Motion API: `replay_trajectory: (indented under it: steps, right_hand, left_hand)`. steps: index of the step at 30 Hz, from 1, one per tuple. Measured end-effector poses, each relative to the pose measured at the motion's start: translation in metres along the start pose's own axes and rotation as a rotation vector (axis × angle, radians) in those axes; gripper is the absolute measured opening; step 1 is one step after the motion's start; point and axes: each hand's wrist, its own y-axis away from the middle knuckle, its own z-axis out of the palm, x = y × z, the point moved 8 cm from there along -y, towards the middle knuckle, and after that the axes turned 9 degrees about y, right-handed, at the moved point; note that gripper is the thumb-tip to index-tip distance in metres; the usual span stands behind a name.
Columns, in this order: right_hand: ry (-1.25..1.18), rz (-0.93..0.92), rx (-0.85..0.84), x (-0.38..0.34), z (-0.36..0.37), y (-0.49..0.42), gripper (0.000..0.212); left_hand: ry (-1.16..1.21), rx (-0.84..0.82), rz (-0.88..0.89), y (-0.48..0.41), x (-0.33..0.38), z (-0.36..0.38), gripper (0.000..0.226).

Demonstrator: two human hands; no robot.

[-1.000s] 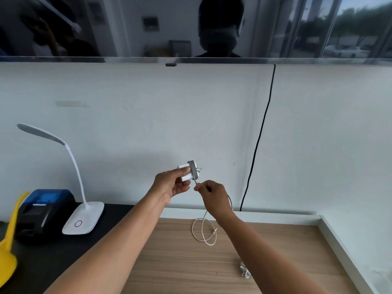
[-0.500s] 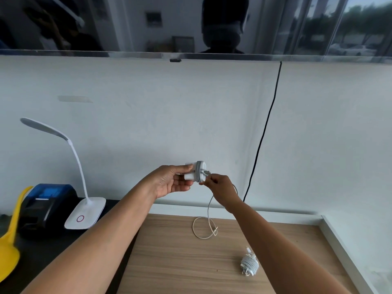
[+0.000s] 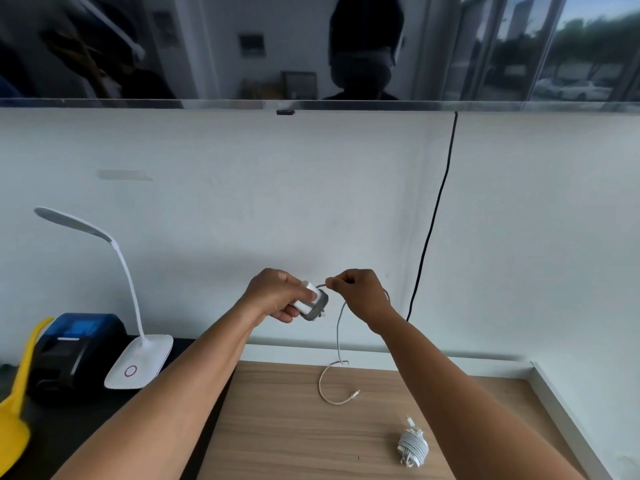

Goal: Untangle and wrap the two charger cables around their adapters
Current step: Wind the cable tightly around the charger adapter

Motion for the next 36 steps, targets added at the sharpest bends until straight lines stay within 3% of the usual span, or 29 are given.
replay_trajectory:
  steps: [4,8,19,23,29,36]
  right_hand:
    - [-0.183,0.043,0.036,0.004,0.004,0.007,0.036]
    - [-0.34,0.02,0.037,0.001,0.007,0.019,0.025]
    - [-0.441,0.023,-0.085,0.009,0.023,0.035,0.02]
    - [-0.414,0.002,-0.125,0.006,0.022,0.036,0.02]
    - [-0.415,-0.014,-0.178,0.0,0.026,0.041,0.021]
    - [-0.397,0.0,-0.178,-0.001,0.032,0.037,0.021]
  left_hand:
    - [0.151,0.131,0.044,-0.002,-0.002,-0.008,0.032]
    - [0.345,0.184,0.062,0.0,-0.004,-0.007,0.03]
    - [0.755,0.093,-0.06,0.003,-0.004,0.01,0.027]
    - [0.765,0.062,-0.067,0.006,-0.005,0.012,0.025]
    - [0.729,0.155,0.035,0.004,-0.002,-0.003,0.02]
    - [0.785,0.149,0.004,0.003,-0.006,0.004,0.025]
